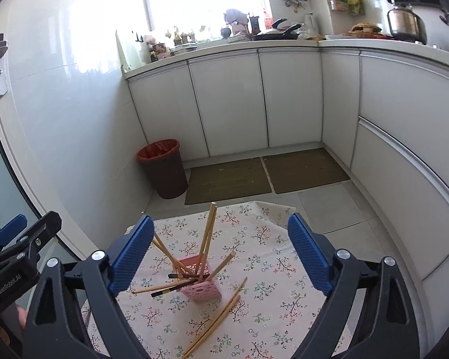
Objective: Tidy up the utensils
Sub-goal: 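Withdraw both tools from the pink cup, then lower the left tool toward the remaining wooden chopsticks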
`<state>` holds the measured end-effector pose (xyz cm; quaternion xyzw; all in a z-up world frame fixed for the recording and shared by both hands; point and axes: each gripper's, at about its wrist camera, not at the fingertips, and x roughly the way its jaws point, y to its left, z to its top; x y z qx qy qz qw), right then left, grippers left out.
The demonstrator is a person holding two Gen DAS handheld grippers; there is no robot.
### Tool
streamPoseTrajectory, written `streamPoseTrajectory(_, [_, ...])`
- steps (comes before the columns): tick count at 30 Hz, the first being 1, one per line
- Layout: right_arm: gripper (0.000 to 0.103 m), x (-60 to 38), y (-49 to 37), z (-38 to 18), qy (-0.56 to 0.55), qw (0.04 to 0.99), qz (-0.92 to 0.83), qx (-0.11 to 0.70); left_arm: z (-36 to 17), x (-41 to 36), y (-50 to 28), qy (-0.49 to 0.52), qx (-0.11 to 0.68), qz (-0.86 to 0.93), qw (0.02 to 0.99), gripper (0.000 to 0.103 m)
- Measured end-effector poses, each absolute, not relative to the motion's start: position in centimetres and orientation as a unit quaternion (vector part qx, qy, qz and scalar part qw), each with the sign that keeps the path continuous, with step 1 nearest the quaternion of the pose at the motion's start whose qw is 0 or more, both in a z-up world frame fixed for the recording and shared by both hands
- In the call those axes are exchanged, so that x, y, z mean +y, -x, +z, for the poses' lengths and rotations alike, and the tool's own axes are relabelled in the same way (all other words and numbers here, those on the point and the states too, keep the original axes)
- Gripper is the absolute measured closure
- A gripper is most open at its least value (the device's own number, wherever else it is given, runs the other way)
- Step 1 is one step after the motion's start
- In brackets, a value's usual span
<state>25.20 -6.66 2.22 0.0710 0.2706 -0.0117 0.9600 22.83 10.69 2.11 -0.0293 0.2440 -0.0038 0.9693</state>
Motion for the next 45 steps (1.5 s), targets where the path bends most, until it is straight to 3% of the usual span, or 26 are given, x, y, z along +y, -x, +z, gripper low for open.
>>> streamPoseTrajectory(10, [0.007, -10.8, -20.0, 0.6, -0.155, 0.945, -0.032, 0.287, -0.2, 9.2, -19.7, 0.007, 0.289, -0.022, 0.957, 0.007])
streamPoseTrajectory(14, [0.007, -14.8, -17.7, -4.4, -0.203, 0.921, -0.059, 0.328, -5.0, 8.5, -19.3, 0.024, 0.359, -0.046, 0.932, 0.007])
streamPoseTrajectory(19, [0.007, -20.0, -17.8, -14.8, -0.282, 0.843, -0.091, 0.45, -13.3, 4.9, -20.2, 0.015, 0.454, -0.094, 0.886, 0.01])
streamPoseTrajectory(22, [0.007, -22.2, -17.9, -19.4, -0.315, 0.807, -0.105, 0.489, -17.1, 2.8, -21.5, 0.001, 0.475, -0.099, 0.875, 0.024])
streamPoseTrajectory(25, [0.007, -22.9, -18.1, -20.8, -0.309, 0.803, -0.11, 0.497, -20.2, 2.5, -23.4, 0.016, 0.489, -0.081, 0.868, 0.04])
streamPoseTrajectory(27, [0.007, -23.1, -18.4, -21.0, -0.312, 0.803, -0.104, 0.498, -22.3, 3.3, -24.5, 0.031, 0.509, -0.064, 0.858, 0.058])
streamPoseTrajectory(30, [0.007, -23.2, -18.7, -21.5, -0.315, 0.8, -0.096, 0.502, -25.1, 3.9, -25.9, 0.034, 0.542, -0.057, 0.838, 0.07])
streamPoseTrajectory(34, [0.007, -22.5, -19.3, -21.8, -0.321, 0.792, -0.075, 0.515, -25.8, 2.8, -26.3, 0.011, 0.53, -0.063, 0.845, 0.07])
streamPoseTrajectory(38, [0.007, -22.5, -19.1, -21.1, -0.311, 0.801, -0.076, 0.507, -24.5, -1.7, -24.4, -0.096, 0.475, -0.094, 0.87, 0.07])
streamPoseTrajectory(42, [0.007, -24.3, -18.5, -20.3, -0.336, 0.803, -0.106, 0.481, -24.5, -6.4, -24.8, -0.177, 0.474, -0.126, 0.854, 0.068])
streamPoseTrajectory(43, [0.007, -24.7, -18.4, -20.3, -0.347, 0.8, -0.107, 0.478, -24.4, -7.6, -25.7, -0.204, 0.473, -0.121, 0.848, 0.065])
streamPoseTrajectory(45, [0.007, -25.5, -18.3, -20.5, -0.367, 0.792, -0.106, 0.477, -24.3, -9.8, -27.8, -0.243, 0.485, -0.122, 0.831, 0.043])
